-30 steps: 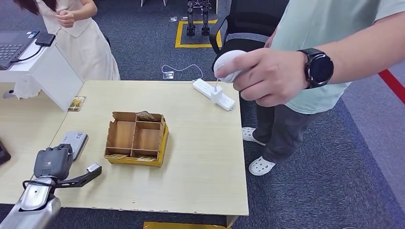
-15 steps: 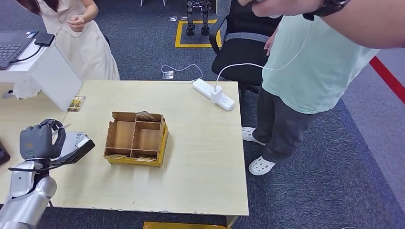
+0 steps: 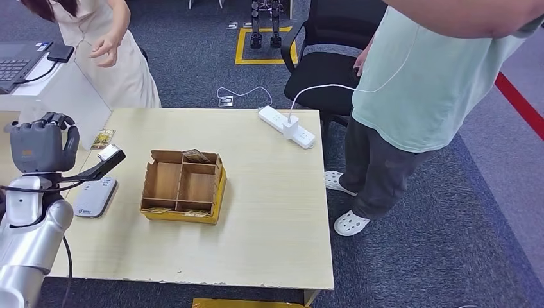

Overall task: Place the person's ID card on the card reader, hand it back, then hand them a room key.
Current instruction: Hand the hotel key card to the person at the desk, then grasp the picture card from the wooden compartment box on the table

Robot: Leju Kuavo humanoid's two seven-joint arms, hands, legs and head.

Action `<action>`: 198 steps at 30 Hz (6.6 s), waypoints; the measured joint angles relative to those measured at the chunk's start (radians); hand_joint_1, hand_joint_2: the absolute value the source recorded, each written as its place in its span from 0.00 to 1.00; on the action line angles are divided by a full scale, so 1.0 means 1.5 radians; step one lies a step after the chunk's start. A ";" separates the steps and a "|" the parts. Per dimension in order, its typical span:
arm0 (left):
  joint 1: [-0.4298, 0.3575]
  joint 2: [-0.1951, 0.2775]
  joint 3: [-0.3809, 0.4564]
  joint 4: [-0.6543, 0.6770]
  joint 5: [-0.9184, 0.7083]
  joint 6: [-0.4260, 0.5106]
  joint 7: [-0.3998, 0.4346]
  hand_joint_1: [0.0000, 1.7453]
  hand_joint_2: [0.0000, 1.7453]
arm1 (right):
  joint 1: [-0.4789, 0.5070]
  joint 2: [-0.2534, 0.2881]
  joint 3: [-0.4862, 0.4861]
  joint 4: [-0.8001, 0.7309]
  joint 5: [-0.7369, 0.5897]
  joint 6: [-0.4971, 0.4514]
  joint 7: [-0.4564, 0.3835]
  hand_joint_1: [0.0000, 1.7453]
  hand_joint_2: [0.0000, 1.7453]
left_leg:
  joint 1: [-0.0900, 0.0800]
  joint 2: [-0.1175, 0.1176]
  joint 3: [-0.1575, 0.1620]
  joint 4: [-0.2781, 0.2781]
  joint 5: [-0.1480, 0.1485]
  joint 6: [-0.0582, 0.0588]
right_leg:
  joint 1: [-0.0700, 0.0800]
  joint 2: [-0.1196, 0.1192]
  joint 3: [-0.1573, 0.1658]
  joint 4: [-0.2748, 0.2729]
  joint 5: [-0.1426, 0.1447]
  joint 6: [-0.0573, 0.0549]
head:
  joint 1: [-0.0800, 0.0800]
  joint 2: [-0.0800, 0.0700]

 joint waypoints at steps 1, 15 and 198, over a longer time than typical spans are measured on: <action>-0.009 -0.003 -0.002 0.006 0.003 0.009 -0.003 1.00 1.00 | -0.001 0.001 0.000 -0.001 0.001 0.000 0.000 0.00 0.00 | 0.000 0.000 0.000 0.000 0.000 0.000 | 0.000 0.000 0.000 0.000 0.000 0.000 | 0.000 0.000; -0.079 -0.026 -0.011 0.041 -0.045 0.032 0.031 1.00 1.00 | -0.003 0.005 0.002 -0.001 0.014 -0.001 0.000 0.00 0.00 | 0.000 0.000 0.000 0.000 0.000 0.000 | 0.000 0.000 0.000 0.000 0.000 0.000 | 0.000 0.000; 0.304 -0.018 -0.185 -0.271 -0.022 -0.334 0.143 1.00 1.00 | 0.014 0.011 -0.071 0.001 0.028 -0.027 -0.002 0.00 0.00 | 0.000 0.002 -0.001 -0.001 -0.001 -0.002 | 0.000 0.002 -0.002 0.000 -0.001 -0.001 | 0.000 0.000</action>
